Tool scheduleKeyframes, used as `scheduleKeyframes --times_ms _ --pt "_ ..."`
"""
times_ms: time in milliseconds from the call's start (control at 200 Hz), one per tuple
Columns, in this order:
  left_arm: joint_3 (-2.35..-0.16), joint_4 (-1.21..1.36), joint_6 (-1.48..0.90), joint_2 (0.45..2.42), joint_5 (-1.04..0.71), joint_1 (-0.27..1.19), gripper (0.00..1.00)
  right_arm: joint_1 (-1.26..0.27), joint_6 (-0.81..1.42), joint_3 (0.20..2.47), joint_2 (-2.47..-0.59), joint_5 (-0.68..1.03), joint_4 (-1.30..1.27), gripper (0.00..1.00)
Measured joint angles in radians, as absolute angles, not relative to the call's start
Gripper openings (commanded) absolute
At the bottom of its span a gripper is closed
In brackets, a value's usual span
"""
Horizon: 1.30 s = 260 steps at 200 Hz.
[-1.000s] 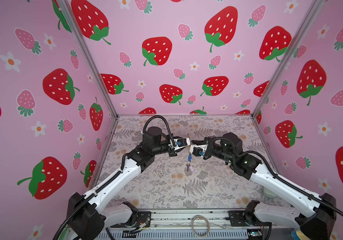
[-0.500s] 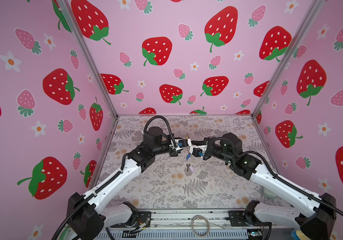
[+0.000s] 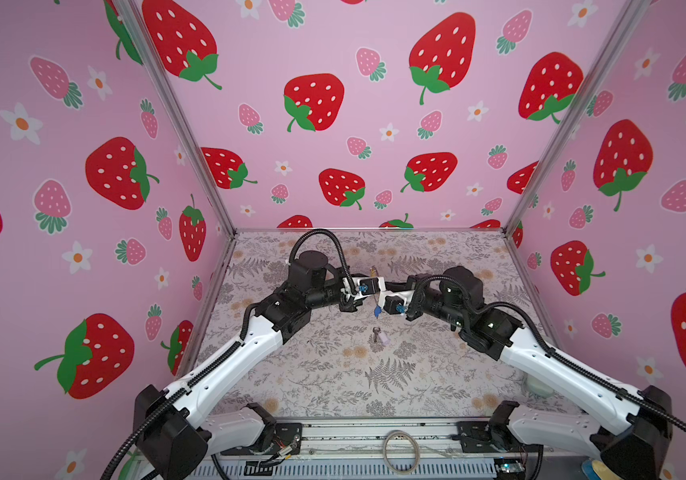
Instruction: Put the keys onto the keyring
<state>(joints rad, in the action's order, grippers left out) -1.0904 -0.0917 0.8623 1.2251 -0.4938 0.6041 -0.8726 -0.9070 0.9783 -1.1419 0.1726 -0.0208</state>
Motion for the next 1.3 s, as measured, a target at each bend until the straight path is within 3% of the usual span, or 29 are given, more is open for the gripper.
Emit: scheduleKeyframes --times_ms 145,230,335,450,675,980,1301 --pt "-1.105 -0.113 0.869 1.237 -0.479 0.604 0.14 -0.873 -0.905 0.993 -1.151 0.173 -0.006 0.00" --pt "-1.109 -0.122 0.871 1.238 -0.477 0.604 0.00 -0.873 -0.900 0.998 -1.153 0.173 0.002 0.00" --pt "-1.112 -0.134 0.859 1.238 -0.482 0.604 0.00 -0.875 -0.907 1.004 -1.153 0.175 0.005 0.00" --pt "-1.112 -0.130 0.850 1.238 -0.488 0.603 0.00 -0.875 -0.899 1.005 -1.153 0.175 0.007 0.18" --pt "-1.061 -0.033 0.833 1.215 -0.556 0.578 0.00 -0.863 -0.822 0.980 -1.128 0.184 -0.034 0.27" --pt "-1.019 0.058 0.817 1.196 -0.691 0.558 0.00 -0.792 -0.694 0.967 -1.108 0.258 -0.085 0.23" --pt "-1.006 0.072 0.834 1.190 -0.723 0.553 0.00 -0.787 -0.673 0.967 -1.108 0.390 -0.073 0.20"
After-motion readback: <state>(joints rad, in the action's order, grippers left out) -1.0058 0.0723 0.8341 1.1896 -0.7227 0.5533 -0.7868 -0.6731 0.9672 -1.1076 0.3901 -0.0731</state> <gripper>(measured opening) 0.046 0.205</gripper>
